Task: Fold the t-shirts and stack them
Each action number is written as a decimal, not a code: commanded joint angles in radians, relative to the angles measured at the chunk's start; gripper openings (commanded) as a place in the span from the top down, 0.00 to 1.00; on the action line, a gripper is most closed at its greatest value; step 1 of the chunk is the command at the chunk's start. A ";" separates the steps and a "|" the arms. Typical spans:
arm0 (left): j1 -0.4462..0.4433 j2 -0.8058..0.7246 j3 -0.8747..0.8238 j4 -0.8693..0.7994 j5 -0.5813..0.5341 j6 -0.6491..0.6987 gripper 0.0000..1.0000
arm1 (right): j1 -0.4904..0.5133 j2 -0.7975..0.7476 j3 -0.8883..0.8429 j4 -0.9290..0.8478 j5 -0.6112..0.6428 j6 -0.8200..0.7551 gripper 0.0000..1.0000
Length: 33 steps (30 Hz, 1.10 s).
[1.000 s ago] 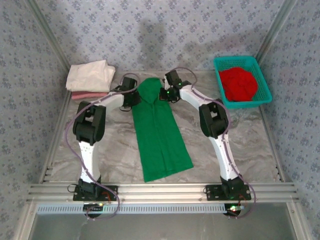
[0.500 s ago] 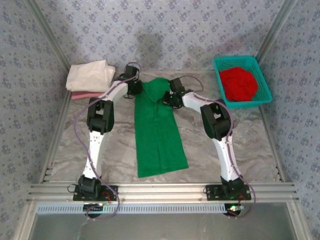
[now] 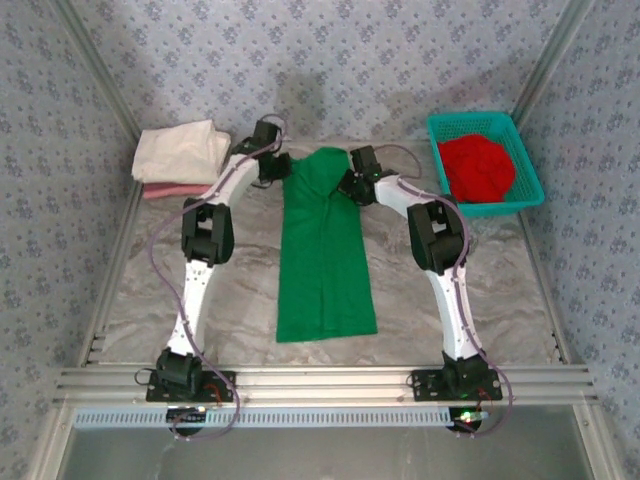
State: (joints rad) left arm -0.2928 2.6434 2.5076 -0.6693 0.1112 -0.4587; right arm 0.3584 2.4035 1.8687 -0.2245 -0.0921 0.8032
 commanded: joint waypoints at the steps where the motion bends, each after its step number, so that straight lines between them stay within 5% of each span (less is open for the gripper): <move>1: 0.013 0.061 0.224 -0.153 0.022 0.040 1.00 | -0.019 0.072 0.068 -0.036 -0.018 0.080 1.00; 7: 0.008 -0.189 -0.005 -0.001 0.042 0.023 1.00 | -0.020 0.109 0.141 0.014 -0.056 0.158 1.00; 10: 0.014 -0.476 -0.436 0.302 0.050 -0.011 1.00 | -0.019 0.098 0.180 0.008 -0.110 0.149 1.00; 14: 0.028 -0.829 -0.948 0.574 0.069 -0.102 0.98 | -0.010 -0.062 0.097 -0.005 -0.204 0.055 0.80; 18: 0.007 -1.071 -1.347 0.651 0.144 -0.151 0.86 | 0.015 -0.358 -0.213 0.039 -0.276 -0.064 0.71; 22: -0.026 -1.251 -1.641 0.603 0.256 -0.186 0.74 | 0.057 -0.736 -0.778 0.233 -0.269 -0.143 0.62; 26: -0.126 -1.367 -1.784 0.494 0.357 -0.199 0.60 | 0.075 -0.973 -1.104 0.209 -0.323 -0.151 0.57; 33: -0.281 -1.391 -1.866 0.452 0.402 -0.308 0.57 | 0.069 -1.240 -1.360 0.125 -0.382 -0.065 0.54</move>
State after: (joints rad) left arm -0.5449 1.2690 0.6617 -0.2207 0.4557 -0.6937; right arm 0.4305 1.2549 0.5148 -0.0597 -0.4385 0.7254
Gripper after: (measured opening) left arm 0.435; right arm 0.458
